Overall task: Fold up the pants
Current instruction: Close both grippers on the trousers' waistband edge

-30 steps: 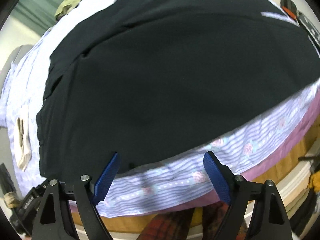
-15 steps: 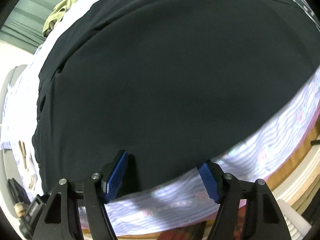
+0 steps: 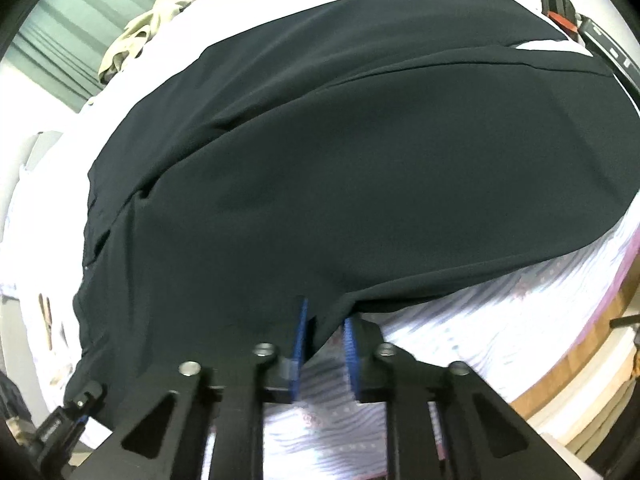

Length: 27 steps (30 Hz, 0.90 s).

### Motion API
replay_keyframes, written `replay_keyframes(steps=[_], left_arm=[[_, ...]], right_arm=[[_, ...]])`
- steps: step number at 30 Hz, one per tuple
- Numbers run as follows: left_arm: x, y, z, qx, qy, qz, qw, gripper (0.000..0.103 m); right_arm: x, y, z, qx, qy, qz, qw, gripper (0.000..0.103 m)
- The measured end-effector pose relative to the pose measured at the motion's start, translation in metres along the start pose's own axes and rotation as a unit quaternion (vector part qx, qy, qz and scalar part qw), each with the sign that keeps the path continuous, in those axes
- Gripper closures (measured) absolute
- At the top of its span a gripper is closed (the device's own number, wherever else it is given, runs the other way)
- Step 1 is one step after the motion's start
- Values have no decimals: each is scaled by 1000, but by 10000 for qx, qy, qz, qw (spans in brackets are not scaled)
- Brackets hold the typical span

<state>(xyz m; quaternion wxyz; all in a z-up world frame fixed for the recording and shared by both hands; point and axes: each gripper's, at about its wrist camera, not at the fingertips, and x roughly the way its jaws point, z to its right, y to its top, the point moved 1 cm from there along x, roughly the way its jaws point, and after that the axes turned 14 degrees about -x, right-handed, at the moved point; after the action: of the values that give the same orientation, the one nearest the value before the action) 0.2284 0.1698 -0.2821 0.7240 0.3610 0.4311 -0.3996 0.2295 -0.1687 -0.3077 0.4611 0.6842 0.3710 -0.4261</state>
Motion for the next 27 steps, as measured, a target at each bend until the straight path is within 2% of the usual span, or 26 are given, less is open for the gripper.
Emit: replay_keyframes(steps=[5, 8, 16, 21, 27], left_arm=[[-14, 2, 14, 77, 92, 147, 9998, 94], [-35, 5, 31, 260, 152, 341, 9990, 94], [-85, 23, 78, 513, -32, 942, 9942, 94], [-96, 57, 111, 553, -202, 1352, 9891, 95], [-99, 108, 147, 682, -316, 1722, 9822, 95]], right_arm=[[-32, 1, 6, -142, 80, 118, 9998, 94], [-60, 5, 8, -339, 96, 288, 9990, 94], [-121, 48, 3, -648, 241, 873, 9938, 95], [-135, 83, 10, -732, 329, 1125, 9904, 95], [-131, 139, -1, -825, 421, 1480, 9846, 96]])
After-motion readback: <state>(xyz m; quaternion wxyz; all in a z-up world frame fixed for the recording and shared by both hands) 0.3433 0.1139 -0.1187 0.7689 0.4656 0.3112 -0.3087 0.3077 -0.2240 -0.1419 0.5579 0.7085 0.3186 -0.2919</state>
